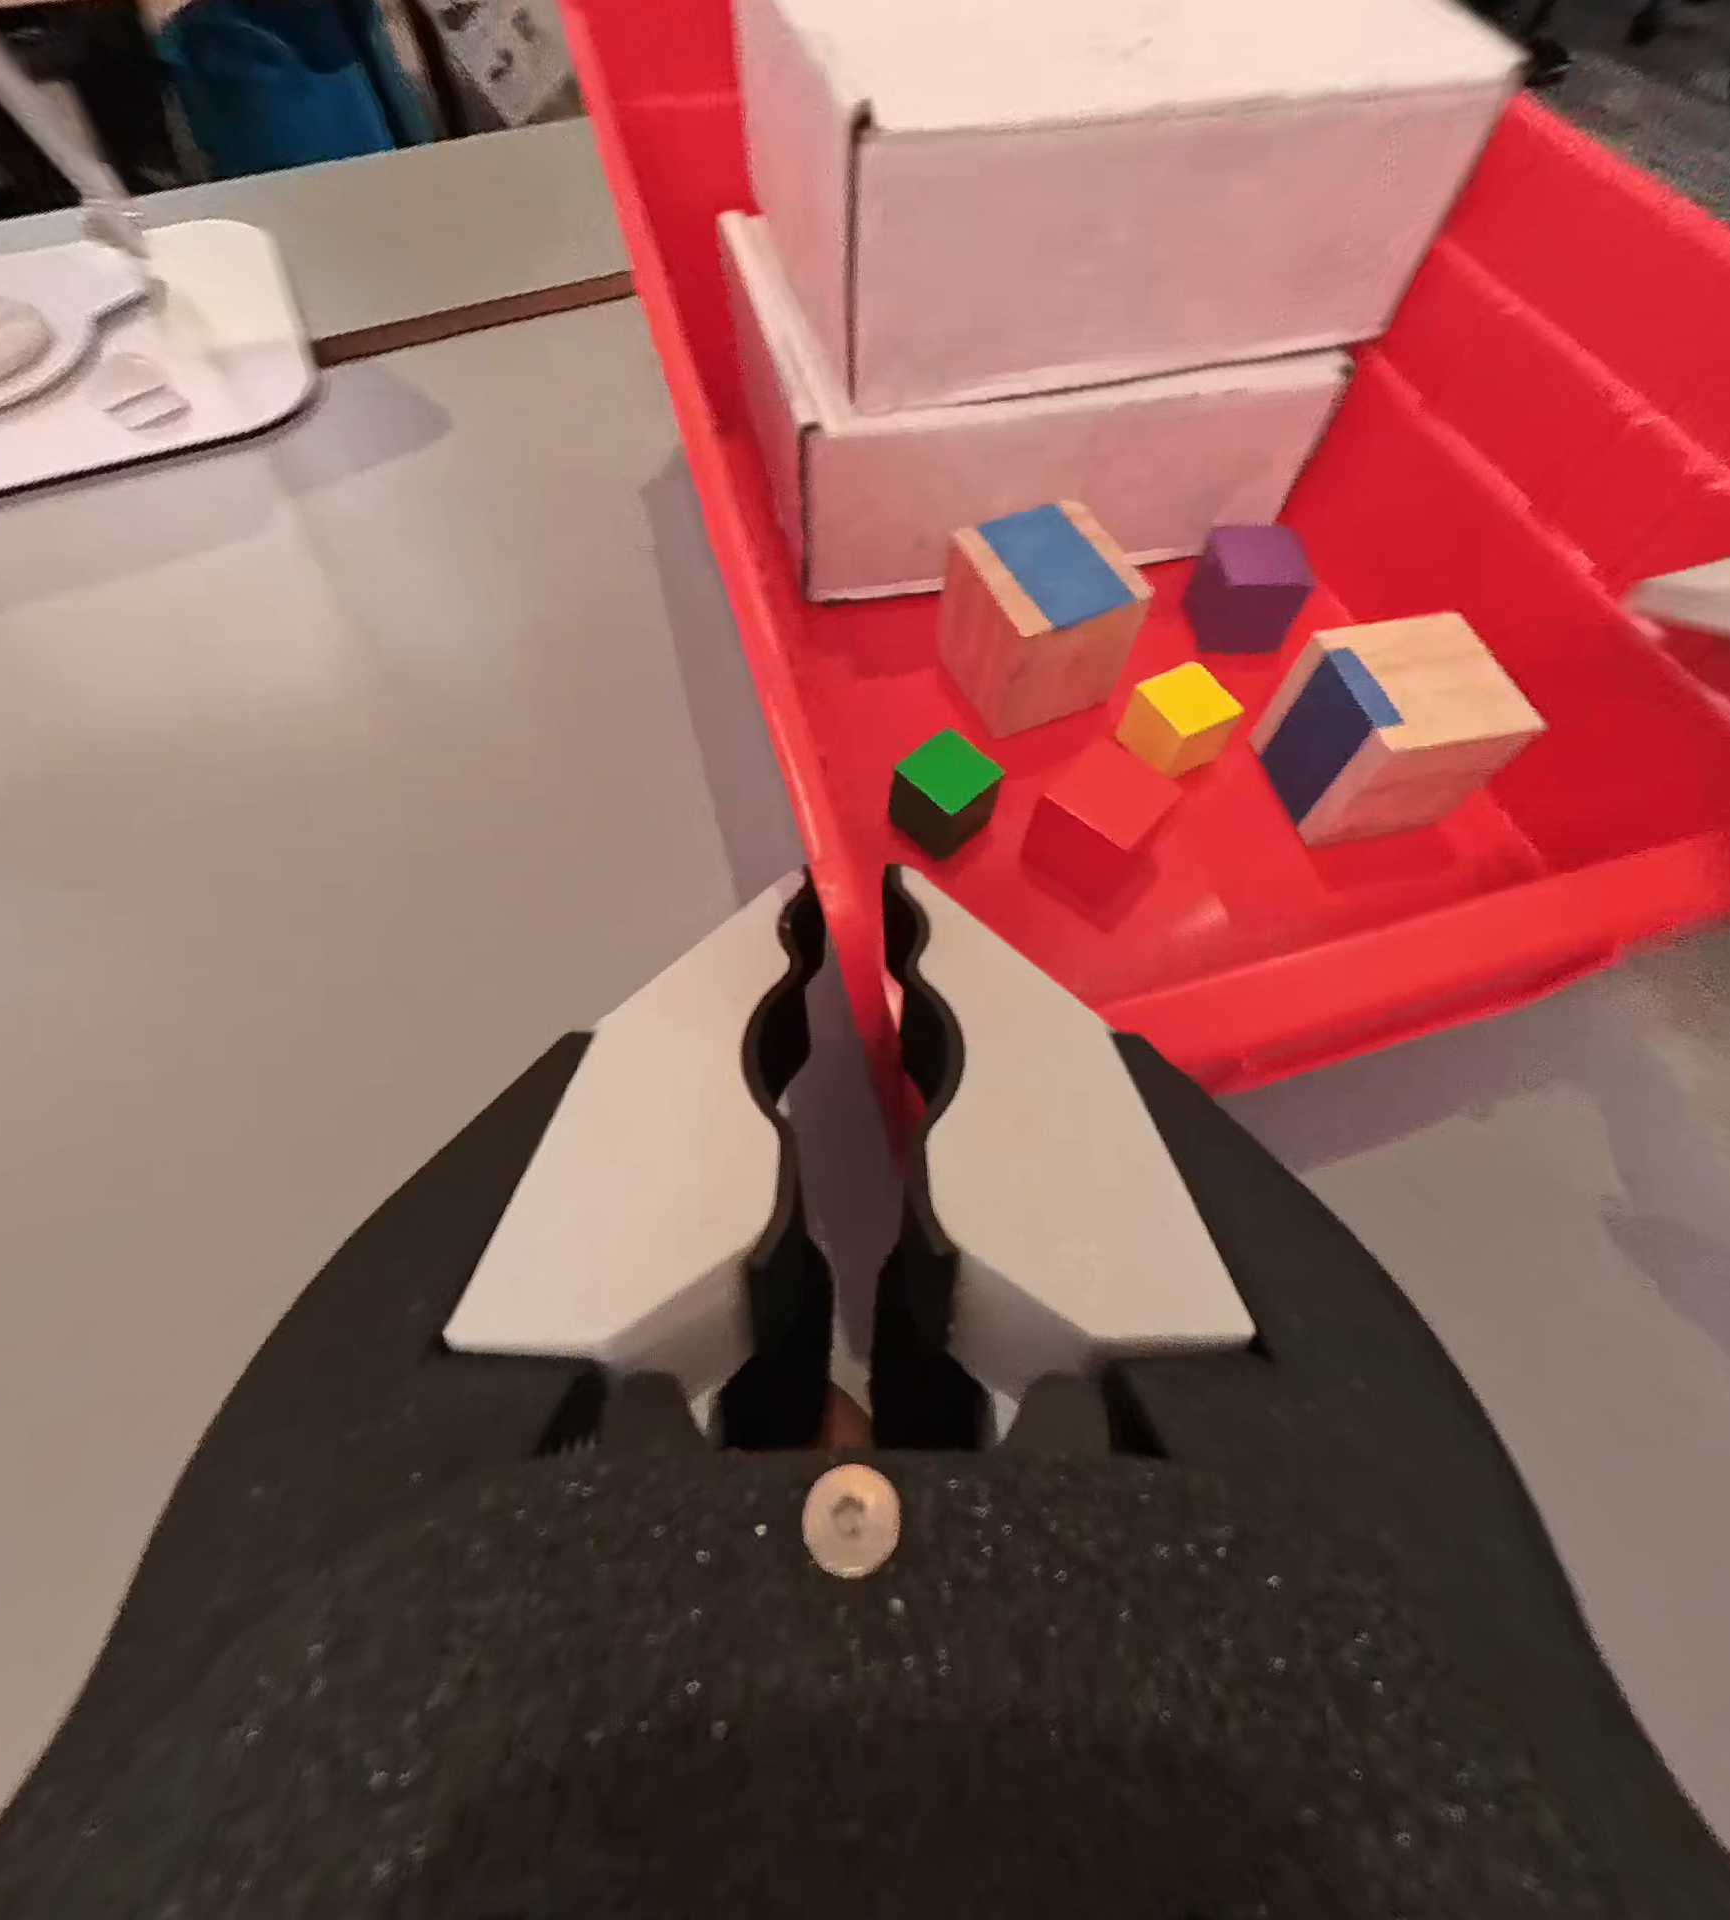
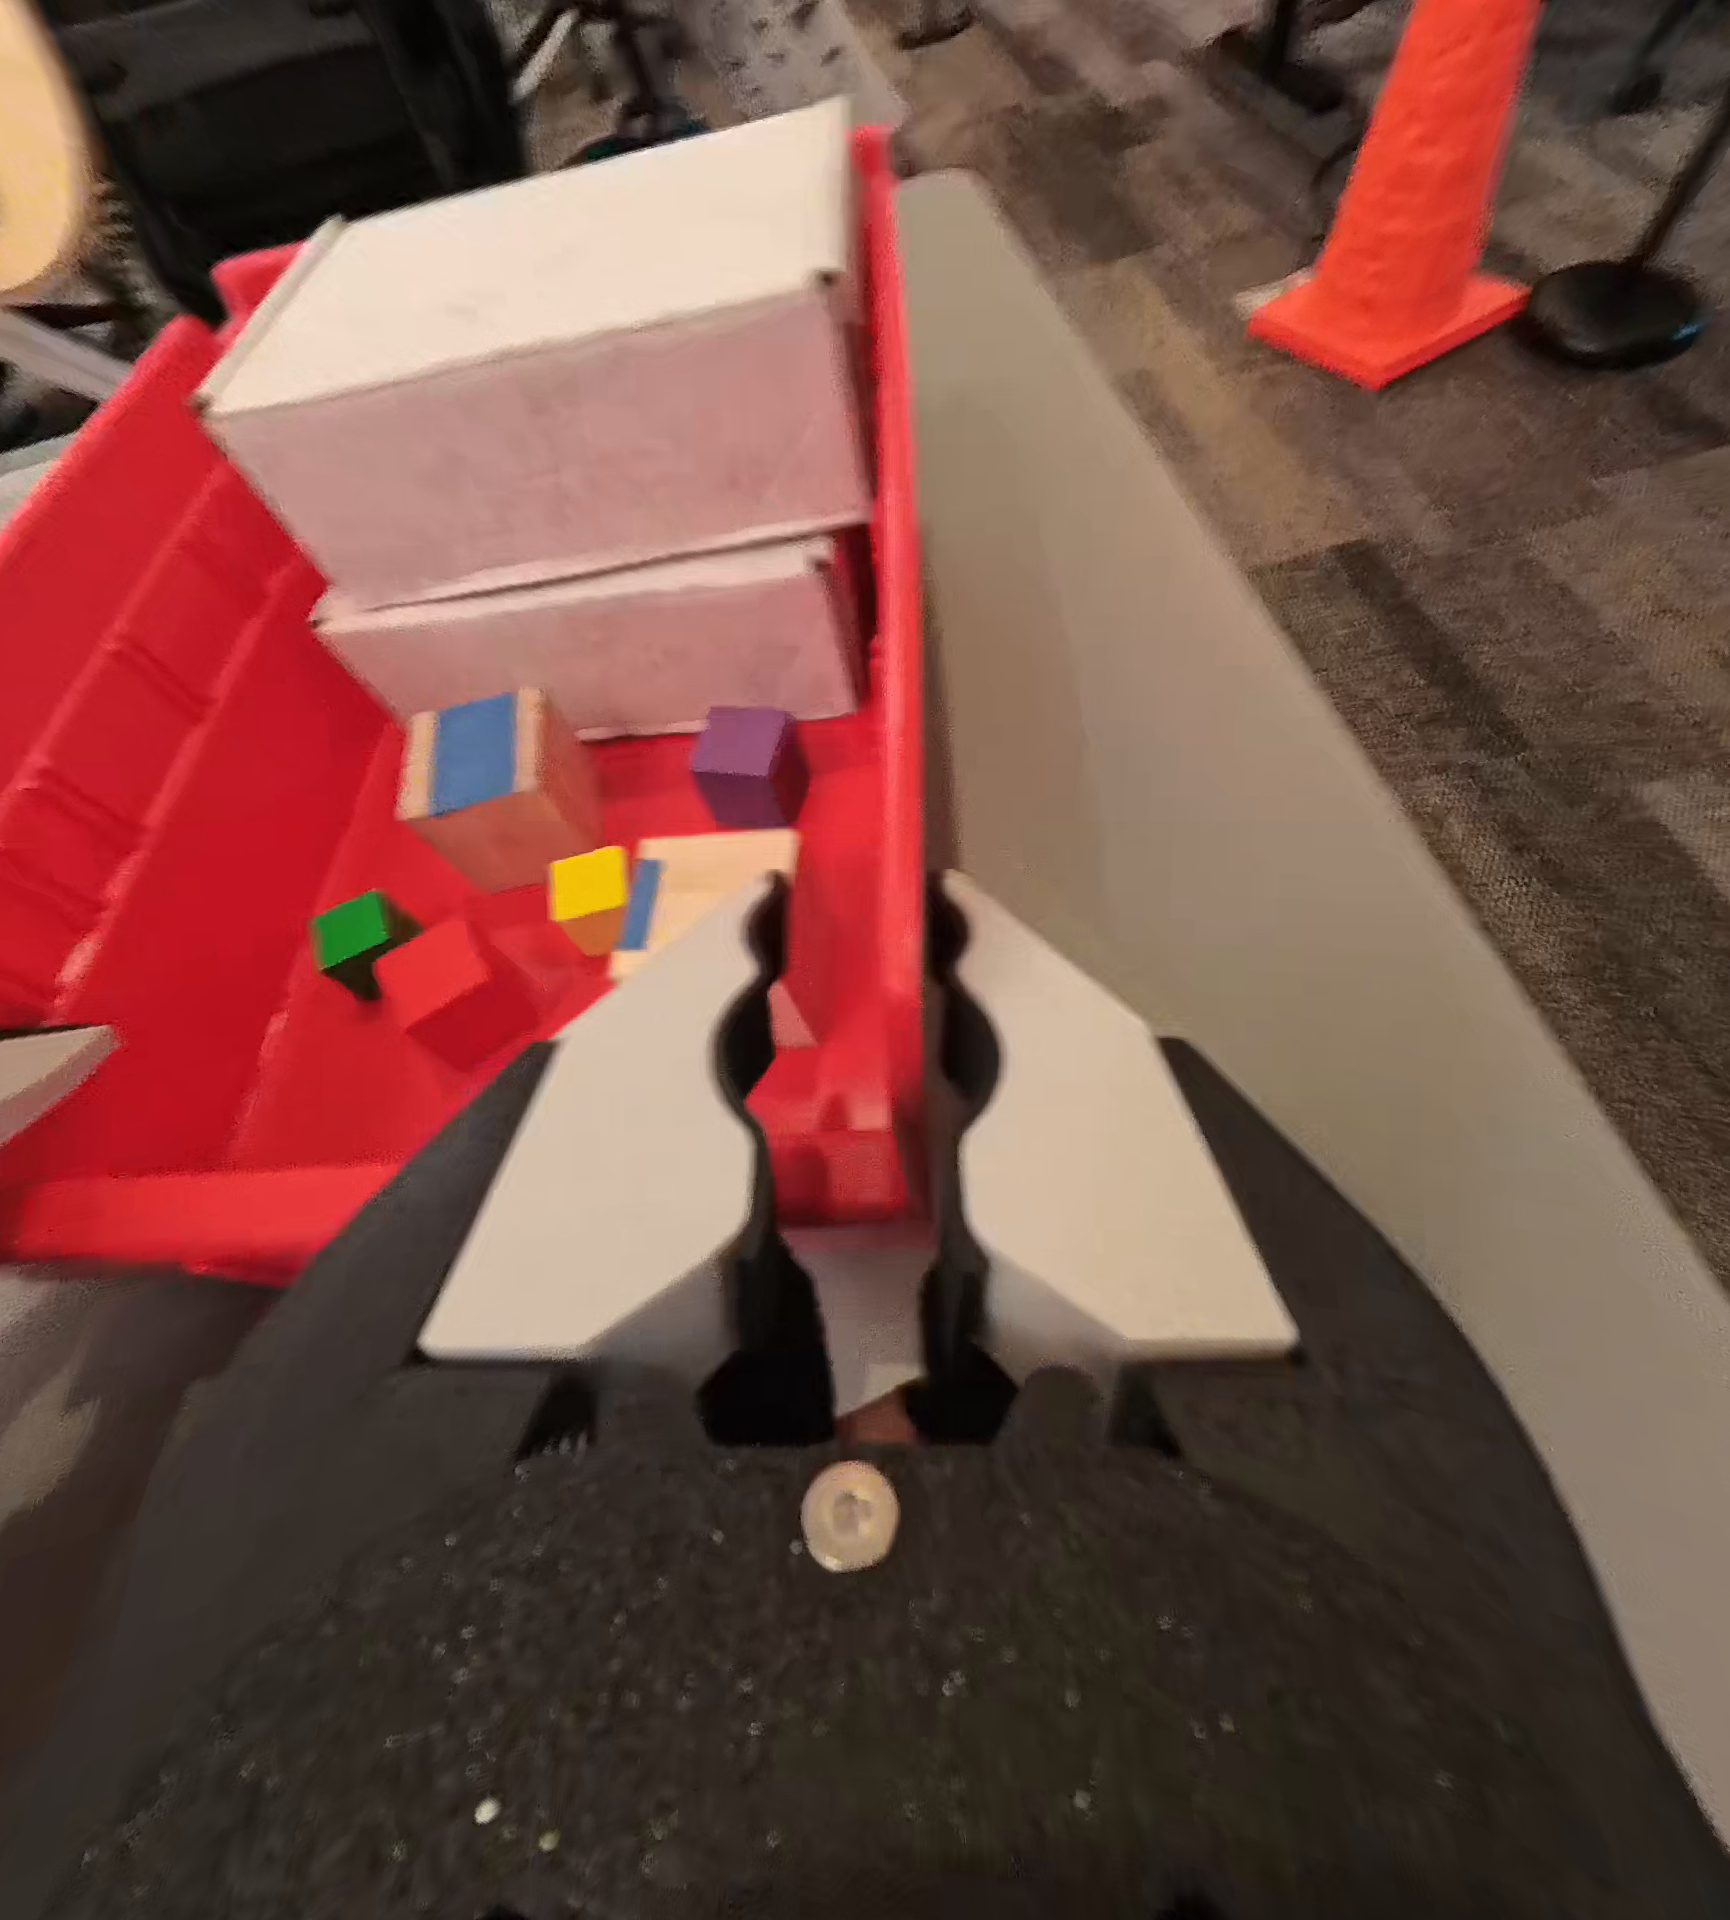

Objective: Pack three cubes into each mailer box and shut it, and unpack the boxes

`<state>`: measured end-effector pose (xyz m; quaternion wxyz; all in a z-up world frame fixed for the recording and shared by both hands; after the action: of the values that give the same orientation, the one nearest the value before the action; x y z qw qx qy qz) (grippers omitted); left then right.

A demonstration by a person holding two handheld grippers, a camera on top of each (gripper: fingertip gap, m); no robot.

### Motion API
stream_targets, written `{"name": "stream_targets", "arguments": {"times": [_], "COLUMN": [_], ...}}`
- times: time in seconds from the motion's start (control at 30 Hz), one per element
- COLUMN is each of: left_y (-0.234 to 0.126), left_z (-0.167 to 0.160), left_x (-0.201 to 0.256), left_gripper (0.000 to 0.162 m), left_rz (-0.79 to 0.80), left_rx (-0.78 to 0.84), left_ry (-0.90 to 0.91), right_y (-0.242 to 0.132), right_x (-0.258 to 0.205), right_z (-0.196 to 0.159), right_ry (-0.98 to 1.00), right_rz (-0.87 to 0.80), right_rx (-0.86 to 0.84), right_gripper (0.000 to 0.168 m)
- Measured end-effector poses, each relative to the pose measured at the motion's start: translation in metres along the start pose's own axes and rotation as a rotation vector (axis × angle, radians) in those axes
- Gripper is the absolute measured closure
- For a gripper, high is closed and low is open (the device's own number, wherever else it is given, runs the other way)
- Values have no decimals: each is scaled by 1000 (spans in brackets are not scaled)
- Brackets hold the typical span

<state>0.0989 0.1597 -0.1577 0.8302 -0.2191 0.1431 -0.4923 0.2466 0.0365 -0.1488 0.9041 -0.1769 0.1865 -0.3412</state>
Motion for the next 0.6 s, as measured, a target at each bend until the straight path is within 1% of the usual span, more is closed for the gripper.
{"name": "stream_targets", "arguments": {"times": [0.03,0.07,0.13,0.17,0.27,0.37,0.47,0.6], "left_y": [-5,-11,-26,-34,-64,-93,-113,-122], "left_z": [-3,-6,-10,-11,-7,-9,-21,-45], "left_x": [-5,-8,-20,-31,-74,-127,-181,-237], "left_gripper": [157,157,159,160,161,161,161,161], "left_rz": [21,24,67,94,149,200,262,295], "left_rx": [5,13,32,51,112,103,69,24], "left_ry": [-2,-14,-27,-34,-34,-25,-3,-21], "right_y": [-2,-5,-10,-14,-28,-31,-20,0], "right_x": [-2,-5,-19,-32,-81,-140,-198,-256], "right_z": [1,0,-1,1,10,9,-8,-40], "right_ry": [34,30,-28,-41,-61,-75,-72,-31], "right_rz": [-15,-36,-90,-91,-64,-4,63,93], "right_rx": [-18,-42,-44,-26,58,72,27,-20], "right_gripper": [158,164,165,165,165,165,165,165]}}
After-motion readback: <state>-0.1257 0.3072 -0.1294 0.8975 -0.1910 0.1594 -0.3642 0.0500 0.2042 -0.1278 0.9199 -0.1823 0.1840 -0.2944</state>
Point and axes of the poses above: each gripper's, where its closed fingertips meet, y out along the fingers, z out of its top, x = y × z across the jaws, the point moved 2 cm from there along -y, back along the fingers, and after that the axes turned 2 degrees about y, right-handed, at the moved point
